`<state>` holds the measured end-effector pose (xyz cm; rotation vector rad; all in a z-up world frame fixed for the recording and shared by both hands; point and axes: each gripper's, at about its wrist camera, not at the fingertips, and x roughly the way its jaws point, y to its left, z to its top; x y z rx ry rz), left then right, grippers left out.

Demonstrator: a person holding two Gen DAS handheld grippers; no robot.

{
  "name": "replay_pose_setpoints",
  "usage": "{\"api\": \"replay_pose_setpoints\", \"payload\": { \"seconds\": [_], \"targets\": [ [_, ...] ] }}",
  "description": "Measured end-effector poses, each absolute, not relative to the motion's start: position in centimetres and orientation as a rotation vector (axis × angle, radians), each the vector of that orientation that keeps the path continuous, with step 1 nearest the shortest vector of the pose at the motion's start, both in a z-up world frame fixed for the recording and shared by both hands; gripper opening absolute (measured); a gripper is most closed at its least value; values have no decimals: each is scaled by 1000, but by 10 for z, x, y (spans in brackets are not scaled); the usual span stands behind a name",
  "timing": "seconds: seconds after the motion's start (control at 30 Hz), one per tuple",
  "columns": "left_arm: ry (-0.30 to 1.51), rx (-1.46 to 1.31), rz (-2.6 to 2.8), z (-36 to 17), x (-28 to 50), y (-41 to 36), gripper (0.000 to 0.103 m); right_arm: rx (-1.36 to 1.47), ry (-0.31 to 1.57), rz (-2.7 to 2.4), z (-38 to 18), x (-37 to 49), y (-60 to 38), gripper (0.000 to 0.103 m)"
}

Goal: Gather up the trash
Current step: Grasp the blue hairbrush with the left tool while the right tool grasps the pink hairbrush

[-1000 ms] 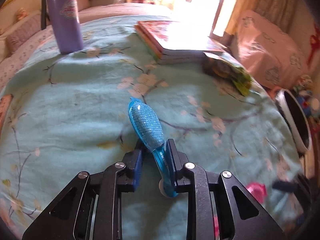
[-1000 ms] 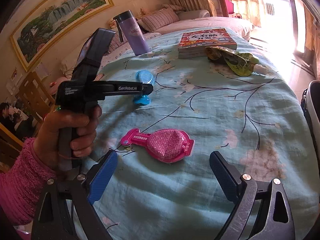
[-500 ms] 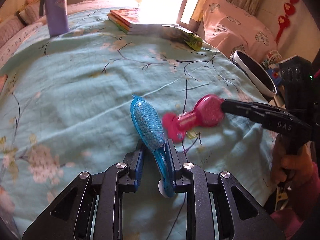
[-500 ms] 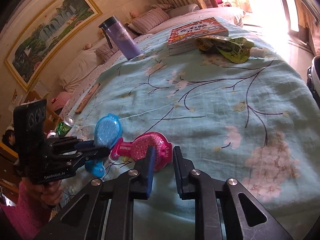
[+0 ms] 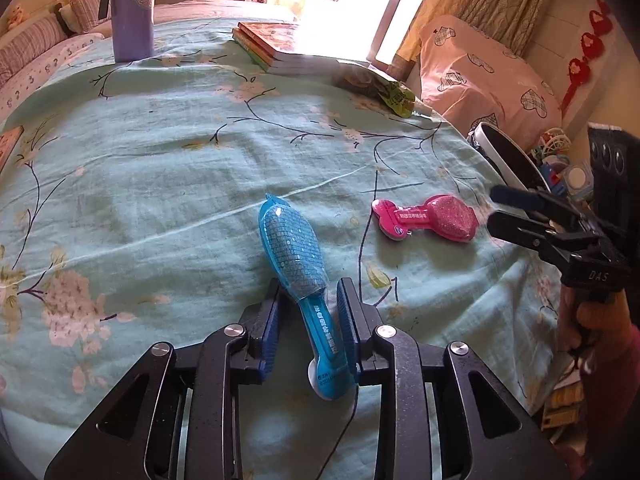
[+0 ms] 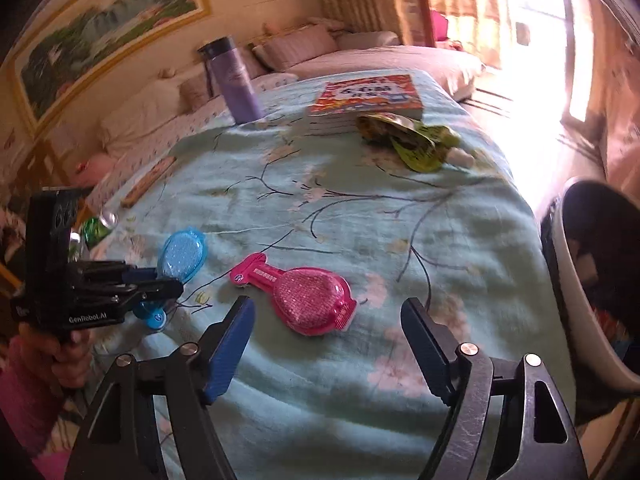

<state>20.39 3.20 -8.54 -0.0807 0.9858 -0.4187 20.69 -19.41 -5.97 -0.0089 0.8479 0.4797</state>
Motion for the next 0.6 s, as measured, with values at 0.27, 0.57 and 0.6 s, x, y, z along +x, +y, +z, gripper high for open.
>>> {"api": "replay_pose_setpoints", "payload": {
  "seconds": [0.27, 0.57, 0.6],
  "targets": [
    [963, -45, -399, -85, 209, 21, 38, -336, 914, 607, -83, 239, -146, 52],
    [952, -64, -407, -79, 207, 9, 21, -124, 886, 483, -82, 211, -184, 53],
    [949, -67, -417, -78, 206, 5, 21, -77, 882, 469, -79, 208, -193, 53]
  ]
}}
